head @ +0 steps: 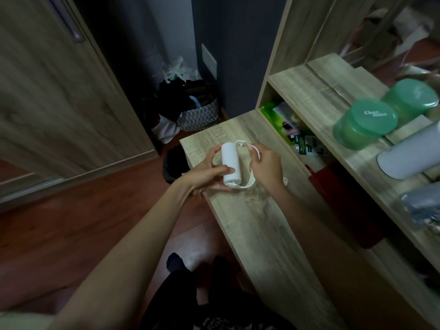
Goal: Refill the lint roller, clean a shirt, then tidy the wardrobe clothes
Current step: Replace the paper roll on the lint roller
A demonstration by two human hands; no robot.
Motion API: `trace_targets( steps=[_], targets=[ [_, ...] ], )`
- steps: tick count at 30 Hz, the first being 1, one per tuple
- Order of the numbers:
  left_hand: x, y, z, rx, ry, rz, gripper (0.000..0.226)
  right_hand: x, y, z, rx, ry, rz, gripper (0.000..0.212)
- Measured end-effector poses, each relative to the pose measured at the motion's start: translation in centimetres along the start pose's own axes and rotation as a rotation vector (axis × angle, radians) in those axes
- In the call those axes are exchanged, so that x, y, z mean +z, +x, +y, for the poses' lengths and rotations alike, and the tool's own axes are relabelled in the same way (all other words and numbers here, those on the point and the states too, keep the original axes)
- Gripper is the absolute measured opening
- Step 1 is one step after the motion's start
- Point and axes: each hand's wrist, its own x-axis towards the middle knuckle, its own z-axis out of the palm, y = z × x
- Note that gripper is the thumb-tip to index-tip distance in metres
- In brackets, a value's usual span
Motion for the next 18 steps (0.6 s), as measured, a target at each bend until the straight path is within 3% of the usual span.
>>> trace_targets(
  steps=[7,18],
  targets=[
    [0.5,-0.1,0.3,0.063,0.211,0.031,0.07,0.4,-0.3,-0.1,0.021,-0.036,0.046,0.027],
    [0.1,-0.5,1.4,0.071,0.315,-0.014,0.071,0.2,0.1,-0.8,0.109,0.009,-0.025,0.025]
  ],
)
